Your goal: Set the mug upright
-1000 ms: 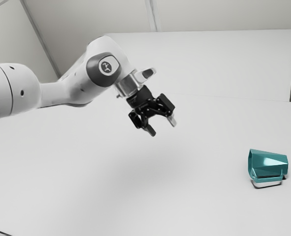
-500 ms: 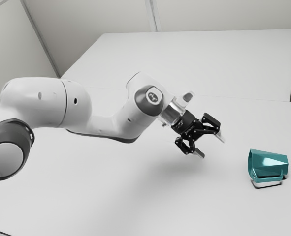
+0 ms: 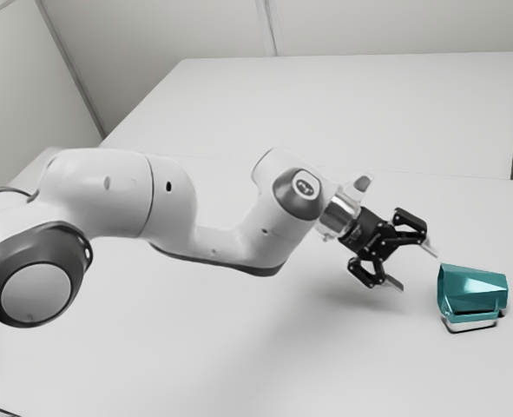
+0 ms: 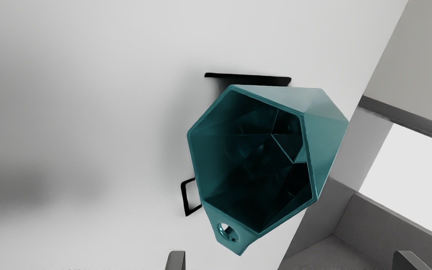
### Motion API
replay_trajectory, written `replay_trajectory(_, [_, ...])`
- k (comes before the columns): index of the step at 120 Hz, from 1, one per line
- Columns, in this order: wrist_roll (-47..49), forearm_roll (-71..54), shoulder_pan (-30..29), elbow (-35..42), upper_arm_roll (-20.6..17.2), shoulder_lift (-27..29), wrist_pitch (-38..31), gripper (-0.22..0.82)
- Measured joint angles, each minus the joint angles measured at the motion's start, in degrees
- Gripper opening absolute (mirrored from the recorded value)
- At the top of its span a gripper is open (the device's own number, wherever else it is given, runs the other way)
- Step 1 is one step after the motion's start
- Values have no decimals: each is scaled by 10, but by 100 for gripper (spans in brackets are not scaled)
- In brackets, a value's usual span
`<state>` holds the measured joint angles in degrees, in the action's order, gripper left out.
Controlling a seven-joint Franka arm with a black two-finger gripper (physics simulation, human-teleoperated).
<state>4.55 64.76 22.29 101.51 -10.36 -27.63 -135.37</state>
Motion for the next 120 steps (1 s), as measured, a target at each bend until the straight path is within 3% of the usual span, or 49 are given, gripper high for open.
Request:
replay_trajectory(26, [1, 42, 18, -12, -6, -17, -11, 60])
replay_trajectory(65, [2, 41, 20, -92, -2, -80, -23, 60])
replay_trajectory(120, [4, 48, 31, -120, -3, -107, -33, 60])
